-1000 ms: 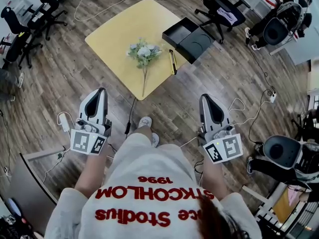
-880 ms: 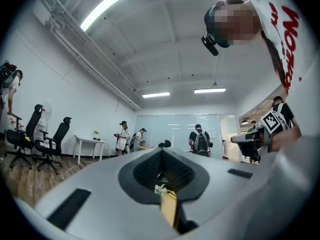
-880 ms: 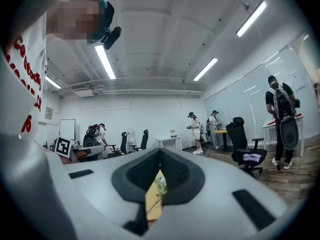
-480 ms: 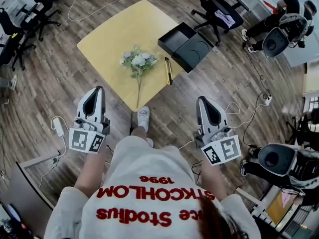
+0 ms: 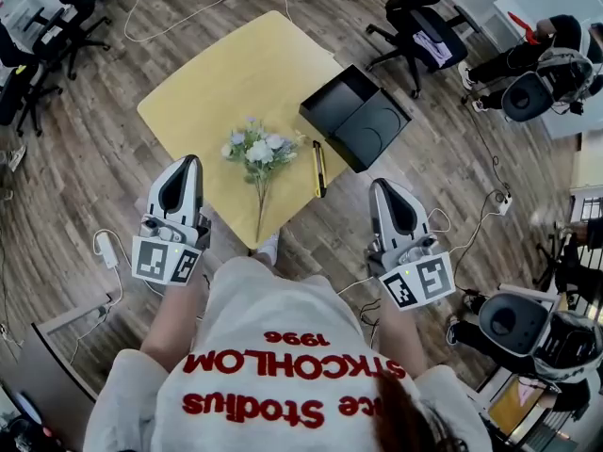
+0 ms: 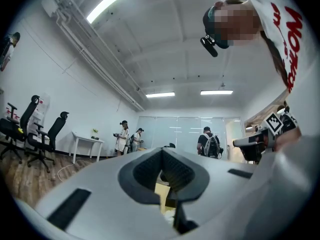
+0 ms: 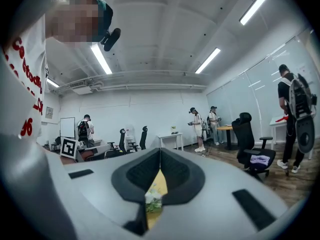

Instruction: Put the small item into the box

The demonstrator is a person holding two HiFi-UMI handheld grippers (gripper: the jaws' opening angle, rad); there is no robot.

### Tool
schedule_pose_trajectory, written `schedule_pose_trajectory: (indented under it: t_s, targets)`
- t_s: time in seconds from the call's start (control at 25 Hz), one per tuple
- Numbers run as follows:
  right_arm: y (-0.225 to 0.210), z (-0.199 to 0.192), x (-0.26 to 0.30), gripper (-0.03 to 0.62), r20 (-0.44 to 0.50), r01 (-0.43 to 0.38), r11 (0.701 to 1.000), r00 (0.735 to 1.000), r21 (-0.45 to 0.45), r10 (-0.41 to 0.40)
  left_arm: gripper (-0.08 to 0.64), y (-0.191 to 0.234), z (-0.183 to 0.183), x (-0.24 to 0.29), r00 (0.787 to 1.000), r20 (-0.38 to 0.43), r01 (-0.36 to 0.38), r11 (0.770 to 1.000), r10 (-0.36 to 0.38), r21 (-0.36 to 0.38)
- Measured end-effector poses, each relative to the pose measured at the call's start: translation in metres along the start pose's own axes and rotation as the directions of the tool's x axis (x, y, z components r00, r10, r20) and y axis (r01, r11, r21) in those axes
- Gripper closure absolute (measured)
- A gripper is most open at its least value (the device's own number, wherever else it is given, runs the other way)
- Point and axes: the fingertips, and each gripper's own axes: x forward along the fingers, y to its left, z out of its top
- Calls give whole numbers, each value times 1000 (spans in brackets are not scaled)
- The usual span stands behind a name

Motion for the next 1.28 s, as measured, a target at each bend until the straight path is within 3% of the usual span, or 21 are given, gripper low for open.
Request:
schedule_pose_trajectory:
  t_s: [0.4,0.64,1.28]
  targets:
    - [-29,6,67,588,-8,6,1000,1000,29,-6,558,46,-9,46,1000,-21,-18,1000,18,-6]
    - [-33,5,96,588,-23,-12,999,1000,42,13,558,54,-9,55,999,-25,-23,1000,22,-8]
    - [-49,-7,133,588,-52,-44,997,997,62,47,558,55,-13,59,991,-29,-129,992,130,10]
